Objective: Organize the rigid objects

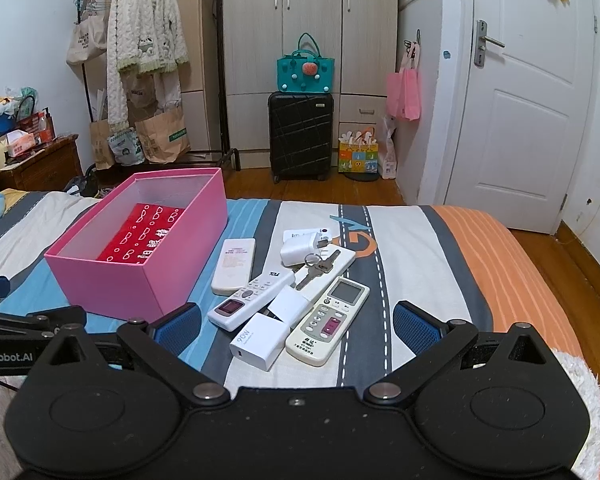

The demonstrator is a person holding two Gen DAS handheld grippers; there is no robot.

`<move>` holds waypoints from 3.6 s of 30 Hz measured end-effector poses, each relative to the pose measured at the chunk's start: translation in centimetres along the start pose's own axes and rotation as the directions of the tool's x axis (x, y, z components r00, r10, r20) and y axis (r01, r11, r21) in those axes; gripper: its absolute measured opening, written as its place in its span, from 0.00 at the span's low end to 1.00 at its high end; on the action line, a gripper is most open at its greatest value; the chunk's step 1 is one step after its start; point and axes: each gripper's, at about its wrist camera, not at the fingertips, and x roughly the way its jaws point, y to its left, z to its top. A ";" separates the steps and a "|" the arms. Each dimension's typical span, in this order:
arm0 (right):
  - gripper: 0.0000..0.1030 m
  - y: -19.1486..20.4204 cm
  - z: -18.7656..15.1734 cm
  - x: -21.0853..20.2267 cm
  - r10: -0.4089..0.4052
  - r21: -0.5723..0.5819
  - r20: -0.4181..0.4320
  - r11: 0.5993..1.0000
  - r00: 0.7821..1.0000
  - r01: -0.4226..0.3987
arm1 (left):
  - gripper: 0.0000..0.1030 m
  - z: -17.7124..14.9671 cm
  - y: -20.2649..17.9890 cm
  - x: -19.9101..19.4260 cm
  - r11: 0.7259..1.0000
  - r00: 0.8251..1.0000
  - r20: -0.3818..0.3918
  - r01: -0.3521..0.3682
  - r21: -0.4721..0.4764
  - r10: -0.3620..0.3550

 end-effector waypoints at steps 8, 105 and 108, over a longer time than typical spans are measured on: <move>1.00 -0.1 -0.1 0.2 0.000 0.001 -0.007 1.000 1.000 0.000 | 1.00 -0.2 0.1 0.0 1.000 1.000 -0.004 -0.001 0.002 0.001; 0.26 -2.0 2.4 26.5 0.453 0.450 -0.313 0.845 0.835 -0.290 | 0.05 10.2 21.8 28.0 0.943 0.957 -0.246 0.067 -0.327 -0.154; 0.27 -1.7 2.0 27.2 0.438 0.442 -0.333 0.855 0.835 -0.272 | 0.05 9.9 21.0 28.8 0.957 0.953 -0.277 0.042 -0.288 -0.125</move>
